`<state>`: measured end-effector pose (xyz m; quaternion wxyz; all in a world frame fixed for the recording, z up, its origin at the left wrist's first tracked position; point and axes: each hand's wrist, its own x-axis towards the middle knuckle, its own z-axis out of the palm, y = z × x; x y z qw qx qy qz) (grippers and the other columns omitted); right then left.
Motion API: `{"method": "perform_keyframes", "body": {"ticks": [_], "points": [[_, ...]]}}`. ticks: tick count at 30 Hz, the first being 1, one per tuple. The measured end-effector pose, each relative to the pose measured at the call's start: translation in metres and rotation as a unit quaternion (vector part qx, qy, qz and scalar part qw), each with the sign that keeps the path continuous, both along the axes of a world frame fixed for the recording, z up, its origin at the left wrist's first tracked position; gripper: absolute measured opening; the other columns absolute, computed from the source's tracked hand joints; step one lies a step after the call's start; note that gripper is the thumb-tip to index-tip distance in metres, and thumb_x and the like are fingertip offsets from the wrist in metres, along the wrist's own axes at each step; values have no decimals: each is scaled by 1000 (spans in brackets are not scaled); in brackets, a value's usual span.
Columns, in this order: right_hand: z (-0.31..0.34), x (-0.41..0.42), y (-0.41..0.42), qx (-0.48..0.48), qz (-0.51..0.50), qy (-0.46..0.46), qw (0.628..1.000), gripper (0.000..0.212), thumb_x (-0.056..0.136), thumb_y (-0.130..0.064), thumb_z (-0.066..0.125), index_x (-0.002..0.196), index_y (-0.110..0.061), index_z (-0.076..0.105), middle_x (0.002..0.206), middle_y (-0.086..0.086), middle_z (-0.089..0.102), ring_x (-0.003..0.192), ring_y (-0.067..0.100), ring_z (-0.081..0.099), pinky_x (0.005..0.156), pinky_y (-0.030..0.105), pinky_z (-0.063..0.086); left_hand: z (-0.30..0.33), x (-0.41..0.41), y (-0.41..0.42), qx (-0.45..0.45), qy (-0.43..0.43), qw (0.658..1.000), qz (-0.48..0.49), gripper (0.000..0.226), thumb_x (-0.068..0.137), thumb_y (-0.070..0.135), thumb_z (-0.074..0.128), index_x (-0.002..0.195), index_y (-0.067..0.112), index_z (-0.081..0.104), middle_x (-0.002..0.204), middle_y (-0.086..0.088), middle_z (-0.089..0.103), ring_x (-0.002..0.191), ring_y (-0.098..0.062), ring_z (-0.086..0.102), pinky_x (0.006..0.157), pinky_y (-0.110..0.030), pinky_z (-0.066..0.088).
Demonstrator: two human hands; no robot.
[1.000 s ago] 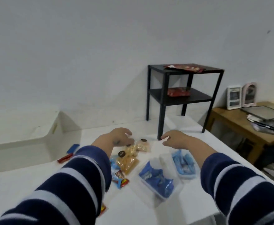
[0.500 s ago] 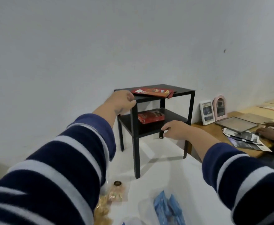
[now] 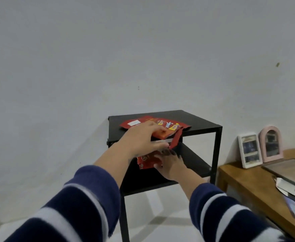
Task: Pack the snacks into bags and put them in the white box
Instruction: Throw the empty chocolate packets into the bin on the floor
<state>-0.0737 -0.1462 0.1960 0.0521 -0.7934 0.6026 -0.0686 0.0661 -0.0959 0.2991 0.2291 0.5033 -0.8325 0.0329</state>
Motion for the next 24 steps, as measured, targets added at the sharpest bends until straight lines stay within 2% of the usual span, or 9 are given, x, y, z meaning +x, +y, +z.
{"method": "perform_keyframes", "body": {"ticks": [5, 8, 11, 14, 16, 18, 19, 21, 24], "points": [[-21, 4, -15, 33, 44, 45, 997, 62, 95, -61, 24, 150, -40, 6, 161, 0, 8, 148, 32, 6, 118, 58, -1, -6, -5, -2, -36, -21, 999, 34, 46, 90, 45, 59, 134, 42, 46, 141, 14, 47, 126, -10, 47, 100, -30, 43], [-27, 0, -6, -16, 56, 62, 996, 78, 83, -78, 26, 149, -41, 7, 161, -2, 7, 148, 32, 4, 117, 59, -3, -6, -3, 2, -50, -24, 997, 46, 41, 94, 32, 56, 133, 41, 49, 140, 13, 50, 125, -12, 49, 98, -30, 46], [-24, -6, 17, -58, 89, 84, 991, 88, 75, -83, 33, 148, -39, 13, 160, -2, 12, 148, 30, 7, 118, 58, -2, -6, -2, 15, -81, -30, 994, 63, 38, 95, 28, 54, 131, 41, 53, 138, 13, 53, 125, -13, 50, 97, -33, 48], [-31, -16, 36, -123, 128, 77, 981, 71, 85, -55, 54, 146, -35, 23, 156, 1, 23, 145, 28, 20, 121, 50, 7, -8, 0, 30, -126, -36, 988, 81, 32, 97, 29, 51, 126, 40, 58, 133, 13, 58, 121, -12, 54, 93, -30, 48], [-37, -24, 46, -164, 144, 72, 973, 60, 87, -29, 63, 140, -30, 36, 146, 3, 41, 134, 30, 39, 117, 45, 26, -6, 4, 44, -170, -33, 981, 90, 31, 99, 30, 46, 126, 37, 57, 128, 14, 61, 115, -12, 59, 85, -26, 48], [-38, -26, 63, -209, 146, 68, 965, 60, 75, -18, 75, 129, -27, 51, 125, 3, 62, 112, 29, 61, 97, 42, 50, 3, 10, 70, -204, -14, 974, 98, 34, 99, 32, 44, 132, 36, 51, 121, 12, 65, 104, -15, 64, 76, -28, 48], [-37, -25, 72, -240, 148, 61, 958, 63, 72, -16, 77, 128, -28, 51, 117, 2, 66, 103, 27, 66, 89, 39, 54, 9, 14, 83, -216, -1, 971, 105, 36, 99, 33, 44, 135, 37, 45, 116, 10, 67, 97, -18, 65, 72, -31, 49], [-25, -22, 97, -257, 146, 42, 954, 65, 82, -16, 67, 138, -30, 38, 116, 0, 64, 99, 23, 65, 86, 34, 54, 21, 23, 110, -236, 24, 964, 119, 43, 98, 33, 45, 139, 41, 34, 106, 6, 68, 83, -20, 65, 64, -31, 48], [-2, -14, 139, -268, 115, -18, 956, 66, 94, -23, 49, 148, -36, 14, 121, 0, 57, 100, 21, 60, 79, 33, 54, 33, 40, 153, -256, 65, 956, 130, 53, 98, 29, 48, 141, 44, 21, 108, 2, 68, 80, -21, 66, 62, -32, 51]]}}
